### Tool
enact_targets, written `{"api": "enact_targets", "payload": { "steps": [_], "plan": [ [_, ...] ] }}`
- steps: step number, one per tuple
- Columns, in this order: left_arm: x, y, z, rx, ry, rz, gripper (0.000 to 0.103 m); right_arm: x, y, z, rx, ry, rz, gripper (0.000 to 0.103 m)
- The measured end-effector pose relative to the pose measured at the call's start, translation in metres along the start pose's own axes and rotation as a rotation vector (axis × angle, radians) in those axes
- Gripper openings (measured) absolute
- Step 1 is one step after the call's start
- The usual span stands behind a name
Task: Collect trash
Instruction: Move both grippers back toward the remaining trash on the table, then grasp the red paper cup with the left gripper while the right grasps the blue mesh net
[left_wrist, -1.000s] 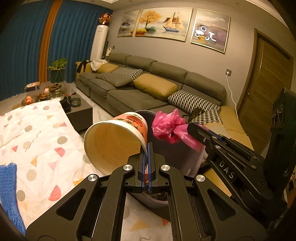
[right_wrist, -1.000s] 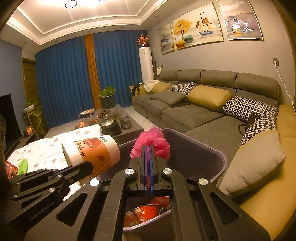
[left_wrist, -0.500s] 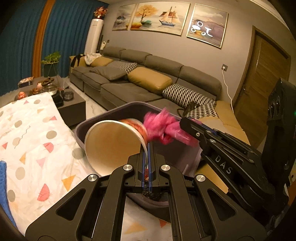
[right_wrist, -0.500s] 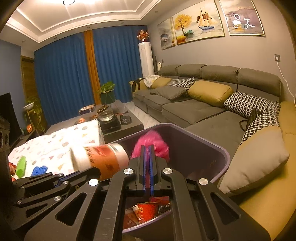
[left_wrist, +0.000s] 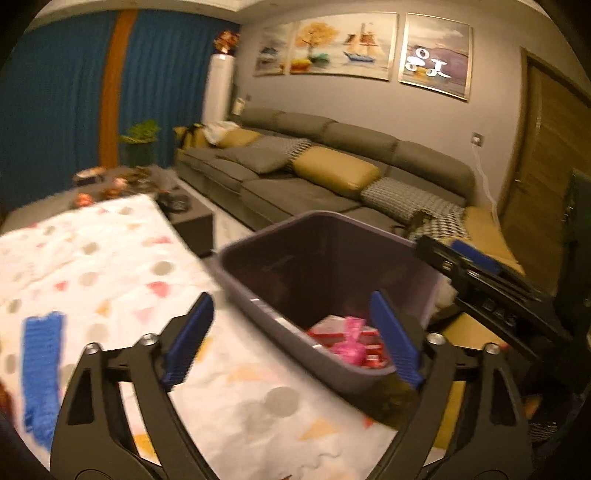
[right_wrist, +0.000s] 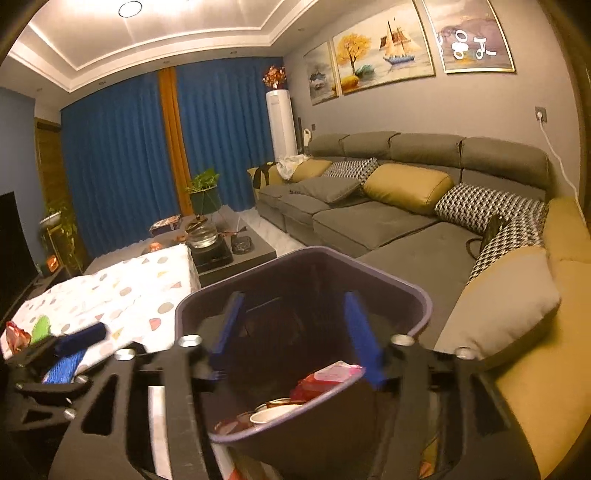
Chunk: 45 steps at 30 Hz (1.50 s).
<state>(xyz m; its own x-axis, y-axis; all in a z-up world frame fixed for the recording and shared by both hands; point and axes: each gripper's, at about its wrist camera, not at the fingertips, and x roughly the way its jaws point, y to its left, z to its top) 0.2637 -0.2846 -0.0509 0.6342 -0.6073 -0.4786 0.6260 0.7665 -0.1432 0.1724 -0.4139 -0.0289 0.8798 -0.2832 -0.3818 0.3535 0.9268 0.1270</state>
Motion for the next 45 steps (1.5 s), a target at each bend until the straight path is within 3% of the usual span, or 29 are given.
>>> {"api": "enact_targets", "payload": {
  "steps": [4, 8, 14, 24, 33, 45],
  "plan": [
    [-0.032, 0.011, -0.005, -0.016, -0.041, 0.101, 0.097, -0.018, 0.012, -0.007, -0.027, -0.018, -0.019, 0.081],
    [-0.06, 0.03, -0.014, -0.027, -0.055, 0.233, 0.097, -0.036, 0.028, -0.012, -0.043, -0.028, -0.004, 0.085],
    [-0.112, 0.073, -0.036, -0.091, -0.081, 0.384, 0.097, -0.055, 0.061, -0.019, -0.089, -0.028, 0.067, 0.087],
    [-0.189, 0.146, -0.073, -0.189, -0.081, 0.571, 0.097, -0.065, 0.138, -0.043, -0.177, 0.014, 0.228, 0.087],
    [-0.211, 0.188, -0.09, -0.254, -0.058, 0.601, 0.097, -0.07, 0.197, -0.06, -0.228, 0.046, 0.297, 0.087],
    [-0.163, 0.226, -0.093, -0.289, 0.072, 0.544, 0.097, -0.061, 0.234, -0.074, -0.266, 0.093, 0.313, 0.087]
  ]
}}
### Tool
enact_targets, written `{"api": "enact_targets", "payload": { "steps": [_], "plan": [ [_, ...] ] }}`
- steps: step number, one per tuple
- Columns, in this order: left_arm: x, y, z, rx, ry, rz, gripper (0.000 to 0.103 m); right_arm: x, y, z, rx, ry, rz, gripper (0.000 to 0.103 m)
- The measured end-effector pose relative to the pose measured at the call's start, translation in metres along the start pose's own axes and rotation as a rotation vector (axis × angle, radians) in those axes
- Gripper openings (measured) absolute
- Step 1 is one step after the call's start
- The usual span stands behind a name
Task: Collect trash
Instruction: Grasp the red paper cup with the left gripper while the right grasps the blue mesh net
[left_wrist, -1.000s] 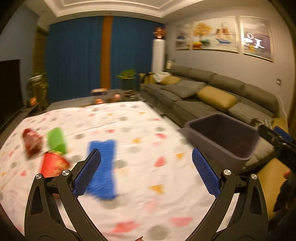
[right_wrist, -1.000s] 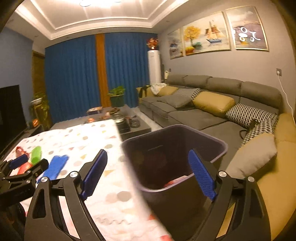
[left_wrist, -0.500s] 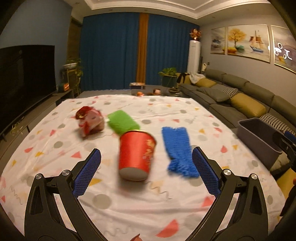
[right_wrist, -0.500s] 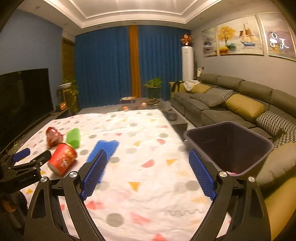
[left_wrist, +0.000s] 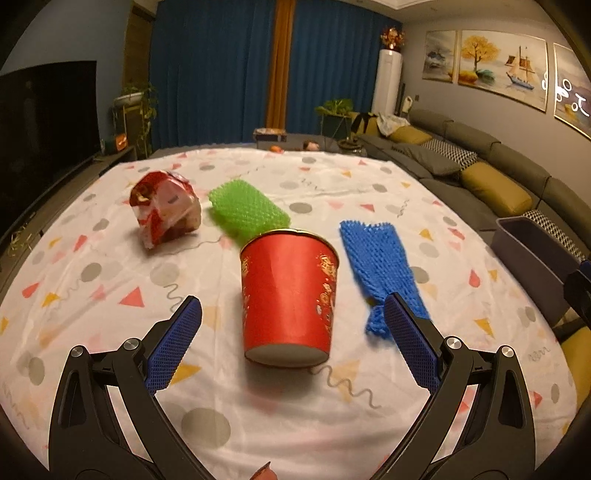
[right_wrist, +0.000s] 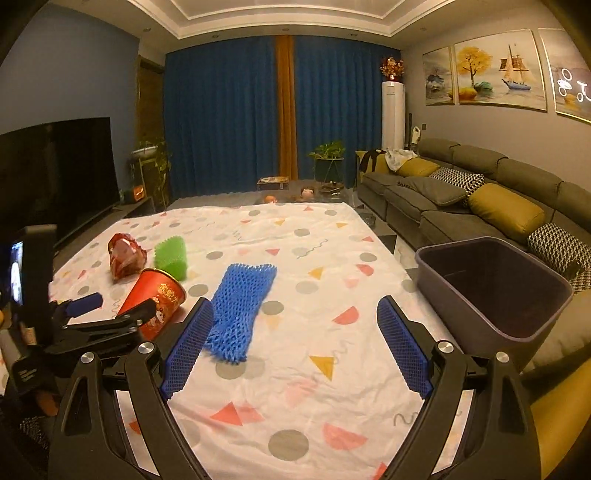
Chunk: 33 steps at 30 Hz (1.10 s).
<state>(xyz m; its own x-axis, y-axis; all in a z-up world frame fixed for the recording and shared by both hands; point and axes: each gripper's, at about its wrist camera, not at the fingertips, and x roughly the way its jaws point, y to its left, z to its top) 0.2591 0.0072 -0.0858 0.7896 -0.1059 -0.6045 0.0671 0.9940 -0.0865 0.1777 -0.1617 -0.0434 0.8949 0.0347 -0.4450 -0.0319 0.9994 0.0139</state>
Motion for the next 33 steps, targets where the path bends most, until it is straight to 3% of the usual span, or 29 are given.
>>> {"api": "enact_targets", "payload": {
  "steps": [8, 14, 18, 21, 28, 33],
  "plan": [
    [0.026, 0.01, 0.005, -0.056, 0.084, -0.053, 0.094, 0.031, 0.009, 0.001, 0.011, 0.067, 0.022, 0.087],
    [0.04, 0.017, 0.005, -0.097, 0.141, -0.157, 0.065, 0.066, 0.021, 0.001, 0.023, 0.143, 0.039, 0.087],
    [0.043, 0.027, 0.004, -0.151, 0.148, -0.219, 0.061, 0.086, 0.031, 0.002, 0.01, 0.173, 0.033, 0.087],
    [0.037, 0.034, 0.005, -0.171, 0.111, -0.201, 0.059, 0.099, 0.035, 0.001, 0.014, 0.202, 0.032, 0.087],
    [-0.004, 0.055, 0.017, -0.202, -0.076, -0.125, 0.059, 0.128, 0.047, -0.002, 0.013, 0.263, 0.026, 0.087],
    [-0.01, 0.057, 0.02, -0.197, -0.101, -0.129, 0.059, 0.148, 0.05, -0.001, 0.019, 0.316, 0.02, 0.087]
  ]
}}
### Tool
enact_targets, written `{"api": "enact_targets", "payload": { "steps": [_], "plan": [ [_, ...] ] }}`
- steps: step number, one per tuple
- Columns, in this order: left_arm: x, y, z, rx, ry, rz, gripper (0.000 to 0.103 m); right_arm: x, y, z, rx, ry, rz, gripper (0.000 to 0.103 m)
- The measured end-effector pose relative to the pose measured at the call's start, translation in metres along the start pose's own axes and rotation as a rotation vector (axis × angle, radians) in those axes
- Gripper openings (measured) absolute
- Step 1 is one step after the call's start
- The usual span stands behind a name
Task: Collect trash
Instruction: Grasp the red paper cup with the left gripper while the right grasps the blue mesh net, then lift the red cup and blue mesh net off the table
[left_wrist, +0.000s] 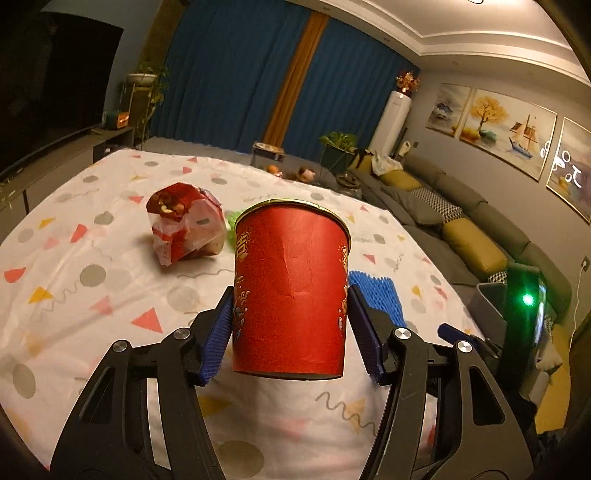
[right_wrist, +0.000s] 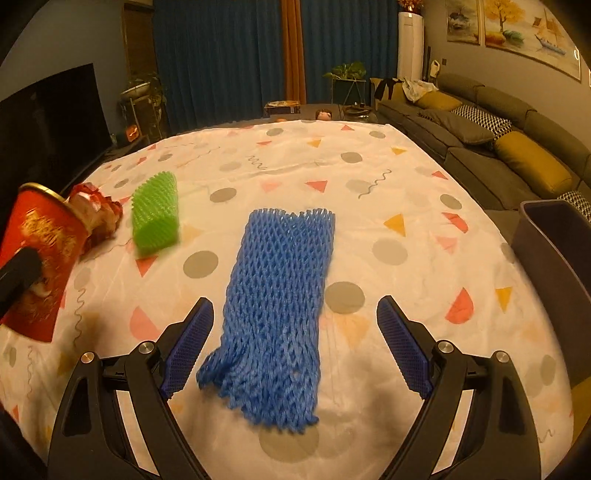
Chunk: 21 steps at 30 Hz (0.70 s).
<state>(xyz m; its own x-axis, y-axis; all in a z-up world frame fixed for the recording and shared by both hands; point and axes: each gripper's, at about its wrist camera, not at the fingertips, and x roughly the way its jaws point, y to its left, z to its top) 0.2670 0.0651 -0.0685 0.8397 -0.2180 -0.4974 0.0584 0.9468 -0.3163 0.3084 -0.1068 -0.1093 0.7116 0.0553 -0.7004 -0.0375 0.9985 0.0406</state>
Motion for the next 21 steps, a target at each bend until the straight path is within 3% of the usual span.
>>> {"api": "enact_targets", "payload": {
  "steps": [10, 13, 16, 19, 21],
  "plan": [
    [-0.003, 0.003, 0.0, 0.014, -0.018, 0.0, 0.059, 0.03, 0.008, 0.0, -0.027, 0.135, 0.018, 0.074],
    [-0.005, 0.002, -0.002, 0.012, -0.02, 0.0, 0.059, 0.03, 0.009, -0.001, -0.032, 0.131, 0.012, 0.067],
    [-0.004, 0.005, -0.003, 0.004, -0.022, -0.004, 0.059, 0.028, 0.004, -0.002, -0.011, 0.119, 0.009, 0.05],
    [-0.003, 0.004, -0.004, 0.005, -0.02, -0.005, 0.059, 0.025, 0.003, -0.002, -0.007, 0.111, 0.019, 0.021],
    [-0.002, 0.006, -0.005, 0.006, -0.017, -0.005, 0.059, 0.024, 0.006, -0.002, -0.025, 0.106, 0.017, 0.017]
  ]
}}
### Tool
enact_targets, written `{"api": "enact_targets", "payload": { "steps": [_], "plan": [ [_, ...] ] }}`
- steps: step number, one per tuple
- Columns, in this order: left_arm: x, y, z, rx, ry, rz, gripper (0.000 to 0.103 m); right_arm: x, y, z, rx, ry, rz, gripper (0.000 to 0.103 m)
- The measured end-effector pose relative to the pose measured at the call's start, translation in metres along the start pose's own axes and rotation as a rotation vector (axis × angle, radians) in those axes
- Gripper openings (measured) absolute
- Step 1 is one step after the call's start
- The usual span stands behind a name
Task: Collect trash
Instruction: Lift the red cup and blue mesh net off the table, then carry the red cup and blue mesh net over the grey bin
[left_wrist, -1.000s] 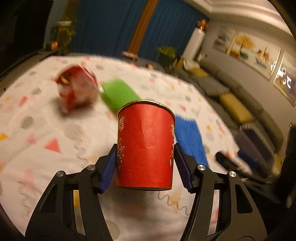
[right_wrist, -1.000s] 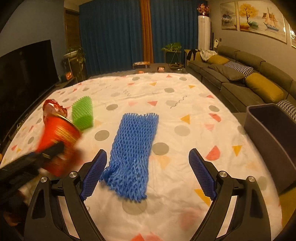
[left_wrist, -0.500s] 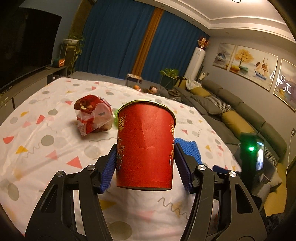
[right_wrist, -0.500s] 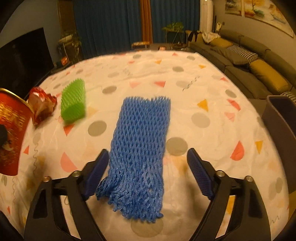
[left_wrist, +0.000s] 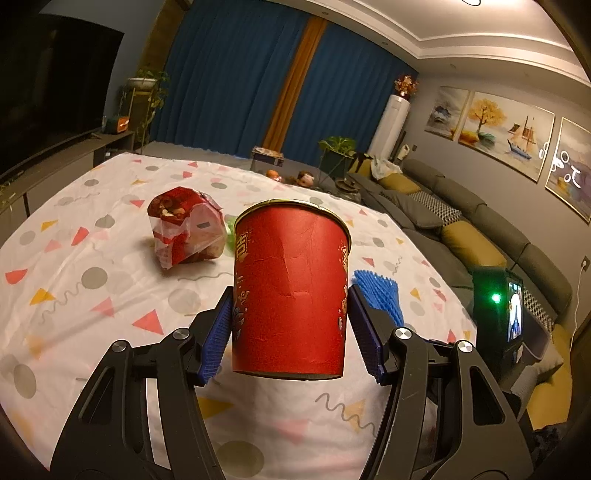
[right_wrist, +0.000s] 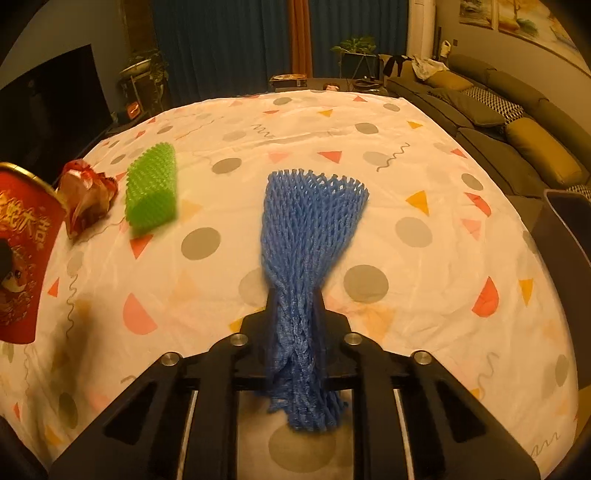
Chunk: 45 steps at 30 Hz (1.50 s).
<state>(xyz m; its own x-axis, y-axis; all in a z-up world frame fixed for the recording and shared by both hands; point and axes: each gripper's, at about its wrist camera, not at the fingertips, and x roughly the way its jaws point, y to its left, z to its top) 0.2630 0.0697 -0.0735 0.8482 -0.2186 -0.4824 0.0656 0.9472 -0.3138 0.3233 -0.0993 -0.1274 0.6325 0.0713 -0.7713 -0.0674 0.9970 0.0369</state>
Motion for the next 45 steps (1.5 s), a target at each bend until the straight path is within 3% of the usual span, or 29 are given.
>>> {"api": "enact_targets", "payload": {
  "steps": [10, 22, 35, 45],
  "plan": [
    [0.001, -0.001, -0.002, -0.004, 0.008, -0.019, 0.059, -0.033, -0.008, -0.011, -0.005, -0.097, -0.031, 0.015],
    [-0.008, -0.02, -0.007, -0.005, 0.017, -0.104, 0.059, -0.1, -0.039, -0.022, -0.018, -0.242, -0.057, 0.015],
    [-0.041, -0.093, -0.01, 0.079, -0.002, -0.205, 0.059, -0.146, -0.086, -0.039, 0.016, -0.346, -0.077, 0.015],
    [-0.039, -0.166, -0.007, 0.157, -0.012, -0.286, 0.059, -0.167, -0.146, -0.049, 0.096, -0.39, -0.127, 0.015]
  ]
}}
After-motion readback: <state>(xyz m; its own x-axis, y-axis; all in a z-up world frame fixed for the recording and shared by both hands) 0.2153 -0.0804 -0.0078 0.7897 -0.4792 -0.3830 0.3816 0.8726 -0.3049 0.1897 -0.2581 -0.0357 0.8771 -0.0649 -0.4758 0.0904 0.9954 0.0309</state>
